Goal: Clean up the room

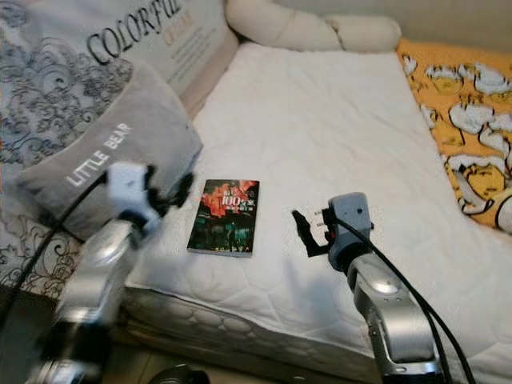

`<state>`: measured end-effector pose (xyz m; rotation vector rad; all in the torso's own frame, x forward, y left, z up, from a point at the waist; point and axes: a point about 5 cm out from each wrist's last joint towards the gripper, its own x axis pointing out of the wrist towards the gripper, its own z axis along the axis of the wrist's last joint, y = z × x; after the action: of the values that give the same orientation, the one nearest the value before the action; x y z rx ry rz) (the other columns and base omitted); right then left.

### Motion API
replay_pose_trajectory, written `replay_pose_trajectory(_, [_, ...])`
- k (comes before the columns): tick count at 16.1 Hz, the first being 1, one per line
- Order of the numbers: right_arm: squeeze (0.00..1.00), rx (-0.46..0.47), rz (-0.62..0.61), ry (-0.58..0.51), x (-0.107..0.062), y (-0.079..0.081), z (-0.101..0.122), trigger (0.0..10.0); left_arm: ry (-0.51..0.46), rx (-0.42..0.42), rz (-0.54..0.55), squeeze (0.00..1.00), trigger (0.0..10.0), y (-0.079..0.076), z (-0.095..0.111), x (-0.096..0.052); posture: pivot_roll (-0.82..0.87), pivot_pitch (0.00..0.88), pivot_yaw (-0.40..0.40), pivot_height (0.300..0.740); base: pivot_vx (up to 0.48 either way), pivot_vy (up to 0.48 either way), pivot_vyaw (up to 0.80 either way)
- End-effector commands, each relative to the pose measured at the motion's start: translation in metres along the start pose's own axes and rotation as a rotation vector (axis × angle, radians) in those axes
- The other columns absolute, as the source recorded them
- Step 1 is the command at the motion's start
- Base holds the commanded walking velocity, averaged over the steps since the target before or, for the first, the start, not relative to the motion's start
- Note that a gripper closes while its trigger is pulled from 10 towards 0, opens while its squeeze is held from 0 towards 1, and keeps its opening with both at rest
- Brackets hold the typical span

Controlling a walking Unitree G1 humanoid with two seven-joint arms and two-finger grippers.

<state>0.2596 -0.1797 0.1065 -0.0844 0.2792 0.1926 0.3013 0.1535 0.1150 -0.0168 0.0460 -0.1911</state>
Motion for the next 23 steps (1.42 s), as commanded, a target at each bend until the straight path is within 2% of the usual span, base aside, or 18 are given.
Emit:
replay_pose_trajectory(1, [1.00, -0.017, -0.030, 0.005, 0.002, 0.001, -0.003, 10.0, 0.010, 0.032, 0.022, 1.00, 10.0, 0.002, 0.004, -0.009, -0.05, 0.000, 0.004, 0.740, 0.000, -0.330, 0.00])
replay_pose_trajectory(2, [1.00, -0.026, -0.026, -0.001, 0.003, 0.004, -0.002, 10.0, 0.030, 0.050, 0.041, 1.00, 10.0, 0.003, 0.001, -0.017, -0.03, 0.000, -0.009, 0.740, 0.000, -0.337, 0.00])
replay_pose_trajectory(4, [1.00, -0.033, -0.025, -0.016, 0.002, 0.009, -0.005, 10.0, 0.053, 0.021, 0.064, 1.00, 10.0, 0.004, -0.002, -0.031, 0.00, 0.000, -0.030, 0.740, 0.000, -0.352, 0.00])
replay_pose_trajectory(5, [1.00, -0.017, -0.024, -0.005, 0.001, 0.011, -0.010, 10.0, 0.075, 0.065, 0.079, 1.00, 10.0, 0.005, -0.001, -0.034, -0.01, 0.000, -0.023, 0.740, 0.000, -0.330, 0.00])
replay_pose_trajectory(8, [1.00, 0.039, -0.067, 0.005, 0.005, 0.008, -0.012, 10.0, 0.103, 0.044, 0.081, 1.00, 10.0, 0.004, 0.000, -0.039, -0.02, 0.000, -0.010, 0.740, 0.000, -0.347, 0.00])
replay_pose_trajectory(9, [1.00, 0.035, -0.071, -0.004, 0.006, 0.009, -0.011, 10.0, 0.111, 0.044, 0.080, 1.00, 10.0, 0.004, -0.001, -0.039, -0.02, 0.000, -0.009, 0.740, 0.000, -0.345, 0.00])
replay_pose_trajectory(10, [1.00, -0.009, -0.099, -0.025, 0.007, 0.008, -0.009, 10.0, 0.115, 0.041, 0.084, 1.00, 10.0, 0.005, 0.000, -0.039, -0.02, 0.000, -0.008, 0.740, 0.000, -0.345, 0.00])
replay_pose_trajectory(13, [1.00, 0.076, -0.073, -0.108, 0.013, 0.014, -0.003, 10.0, 0.119, 0.054, 0.071, 1.00, 10.0, 0.004, 0.003, -0.037, 0.02, 0.000, -0.017, 0.740, 0.000, -0.346, 0.00])
replay_pose_trajectory(15, [1.00, 0.054, -0.121, -0.091, 0.017, 0.011, -0.004, 10.0, 0.115, 0.059, 0.070, 1.00, 10.0, 0.003, 0.007, -0.035, 0.04, 0.000, -0.022, 0.740, 0.000, -0.345, 0.00])
replay_pose_trajectory(16, [1.00, 0.069, -0.143, -0.049, 0.016, 0.011, -0.008, 10.0, 0.113, 0.057, 0.069, 1.00, 10.0, 0.004, 0.008, -0.035, 0.03, 0.000, -0.009, 0.740, 0.000, -0.349, 0.00])
replay_pose_trajectory(17, [1.00, 0.088, -0.129, -0.034, 0.016, 0.011, -0.011, 10.0, 0.113, 0.056, 0.069, 1.00, 10.0, 0.004, 0.008, -0.034, 0.02, 0.000, -0.003, 0.740, 0.000, -0.345, 0.00])
replay_pose_trajectory(20, [1.00, 0.066, -0.095, -0.051, 0.023, 0.013, -0.004, 10.0, 0.119, 0.050, 0.059, 1.00, 10.0, 0.002, 0.007, -0.030, 0.01, 0.000, -0.005, 0.740, 0.000, -0.346, 0.00])
replay_pose_trajectory(23, [1.00, 0.060, -0.110, -0.046, 0.026, 0.012, -0.004, 10.0, 0.116, 0.052, 0.058, 1.00, 10.0, 0.002, 0.009, -0.027, 0.02, 0.000, -0.009, 0.740, 0.000, -0.347, 0.00])
